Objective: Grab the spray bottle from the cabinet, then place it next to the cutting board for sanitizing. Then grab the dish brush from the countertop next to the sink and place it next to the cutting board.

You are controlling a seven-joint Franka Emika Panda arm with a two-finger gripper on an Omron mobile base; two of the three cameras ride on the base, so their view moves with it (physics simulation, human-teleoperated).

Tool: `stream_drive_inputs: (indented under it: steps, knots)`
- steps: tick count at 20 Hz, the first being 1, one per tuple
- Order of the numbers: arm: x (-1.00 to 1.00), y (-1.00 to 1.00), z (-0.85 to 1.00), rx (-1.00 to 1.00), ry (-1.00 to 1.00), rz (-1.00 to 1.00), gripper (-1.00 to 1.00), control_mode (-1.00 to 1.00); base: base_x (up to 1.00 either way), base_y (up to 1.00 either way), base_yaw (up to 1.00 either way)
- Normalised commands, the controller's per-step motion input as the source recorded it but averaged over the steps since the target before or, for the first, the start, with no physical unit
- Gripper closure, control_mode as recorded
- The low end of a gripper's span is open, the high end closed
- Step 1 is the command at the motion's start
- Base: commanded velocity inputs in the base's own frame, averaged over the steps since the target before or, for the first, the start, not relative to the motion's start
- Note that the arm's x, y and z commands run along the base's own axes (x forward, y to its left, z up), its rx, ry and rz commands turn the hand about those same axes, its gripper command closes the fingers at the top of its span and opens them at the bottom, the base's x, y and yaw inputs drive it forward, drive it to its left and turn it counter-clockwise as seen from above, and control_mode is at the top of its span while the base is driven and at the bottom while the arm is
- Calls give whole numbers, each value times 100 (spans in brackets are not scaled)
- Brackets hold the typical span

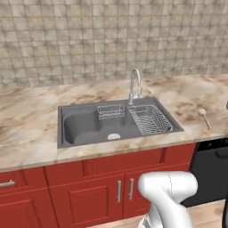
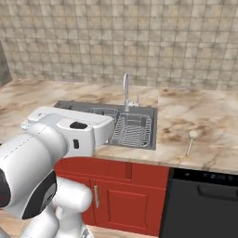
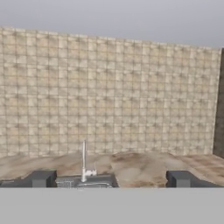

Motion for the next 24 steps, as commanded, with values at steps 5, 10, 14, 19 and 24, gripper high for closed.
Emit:
stream_drive_inputs:
  steps: [5, 10, 14, 19, 24]
  knots:
    - [0, 0, 0, 0, 0, 0, -100, 100, 90, -72, 0]
    - [0, 0, 0, 0, 0, 0, -100, 100, 79, -82, 0]
    - [0, 0, 0, 0, 0, 0, -100, 100, 77, -42, 0]
    - [0, 0, 0, 0, 0, 0, -100, 100, 82, -21, 0]
    - [0, 0, 0, 0, 0, 0, -100, 100, 92, -33, 2]
